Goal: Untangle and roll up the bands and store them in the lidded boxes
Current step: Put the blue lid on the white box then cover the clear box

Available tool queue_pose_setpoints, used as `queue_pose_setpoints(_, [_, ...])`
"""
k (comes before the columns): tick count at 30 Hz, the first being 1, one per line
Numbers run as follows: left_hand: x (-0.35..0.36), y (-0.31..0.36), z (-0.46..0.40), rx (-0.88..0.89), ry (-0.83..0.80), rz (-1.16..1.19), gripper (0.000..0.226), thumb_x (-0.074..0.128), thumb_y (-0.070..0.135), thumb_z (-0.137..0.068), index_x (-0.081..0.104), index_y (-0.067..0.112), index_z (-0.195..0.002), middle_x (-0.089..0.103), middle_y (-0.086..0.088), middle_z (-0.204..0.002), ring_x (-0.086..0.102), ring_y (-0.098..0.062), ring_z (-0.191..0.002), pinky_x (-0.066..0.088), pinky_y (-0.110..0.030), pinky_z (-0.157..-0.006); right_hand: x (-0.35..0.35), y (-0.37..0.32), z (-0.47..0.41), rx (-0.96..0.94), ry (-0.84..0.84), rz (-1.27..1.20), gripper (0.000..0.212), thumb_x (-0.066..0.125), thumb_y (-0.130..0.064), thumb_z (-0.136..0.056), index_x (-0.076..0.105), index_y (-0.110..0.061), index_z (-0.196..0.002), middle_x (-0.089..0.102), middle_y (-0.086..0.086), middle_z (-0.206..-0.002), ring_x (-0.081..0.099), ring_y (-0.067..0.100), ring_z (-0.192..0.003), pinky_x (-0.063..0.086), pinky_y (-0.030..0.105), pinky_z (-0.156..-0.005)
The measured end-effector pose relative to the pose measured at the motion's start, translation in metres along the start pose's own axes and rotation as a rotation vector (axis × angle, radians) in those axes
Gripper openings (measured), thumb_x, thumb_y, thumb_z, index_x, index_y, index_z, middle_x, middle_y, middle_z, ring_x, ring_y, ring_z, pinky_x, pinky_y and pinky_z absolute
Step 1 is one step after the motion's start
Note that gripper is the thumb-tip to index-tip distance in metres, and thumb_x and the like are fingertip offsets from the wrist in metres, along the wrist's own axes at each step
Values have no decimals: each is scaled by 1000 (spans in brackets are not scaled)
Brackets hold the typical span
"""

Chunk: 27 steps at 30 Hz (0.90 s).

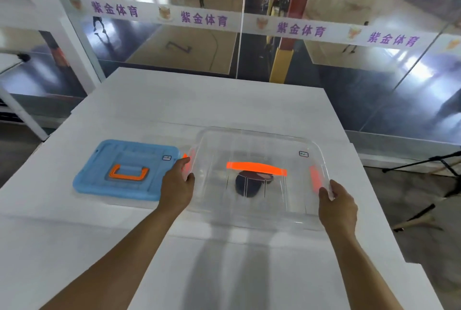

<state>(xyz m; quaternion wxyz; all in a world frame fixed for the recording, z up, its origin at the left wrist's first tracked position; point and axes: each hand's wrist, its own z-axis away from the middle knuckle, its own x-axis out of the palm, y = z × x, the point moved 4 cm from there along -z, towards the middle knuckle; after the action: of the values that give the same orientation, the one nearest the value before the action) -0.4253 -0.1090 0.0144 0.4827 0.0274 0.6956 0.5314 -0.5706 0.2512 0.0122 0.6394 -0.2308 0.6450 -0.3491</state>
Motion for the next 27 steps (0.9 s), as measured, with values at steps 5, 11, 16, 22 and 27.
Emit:
queue_pose_setpoints(5, [6,-10,-11,-20,-14,-12,43,59,16,-100,52,14,-143,60,-10,-142,57,-30,-129,43,-39,-108,22,3,-21,-19,-16,78,40,57,-27,-103,62,-13,-140,72,19,-122,62,43,-118,53,52,-100])
queue_pose_setpoints(11, [14,-17,-10,10,-4,-13,44,57,21,-102,52,15,-145,56,-9,-147,54,-30,-133,41,-39,-110,27,10,-32,-60,-12,217,36,53,-27,-102,67,-15,-132,72,17,-113,64,42,-105,53,48,-91])
queue_pose_setpoints(16, [17,-24,-14,-2,63,72,35,55,20,-103,60,16,-137,59,-12,-139,54,-31,-131,39,-30,-107,28,16,-41,117,-88,15,43,59,-35,-100,59,-21,-141,68,14,-127,64,36,-111,52,44,-93])
queue_pose_setpoints(22, [27,-28,-11,-261,9,154,53,49,36,-104,39,10,-149,51,-14,-149,51,-34,-136,41,-45,-111,40,35,-39,365,-168,-284,73,60,-47,-102,33,-14,-160,56,12,-144,54,35,-132,41,38,-99])
queue_pose_setpoints(27, [21,-24,-13,-87,135,52,38,57,24,-102,53,3,-134,62,-14,-119,60,-28,-111,46,-33,-92,41,34,-38,146,-49,-182,53,60,-48,-92,62,-6,-124,65,14,-105,63,39,-97,47,37,-76])
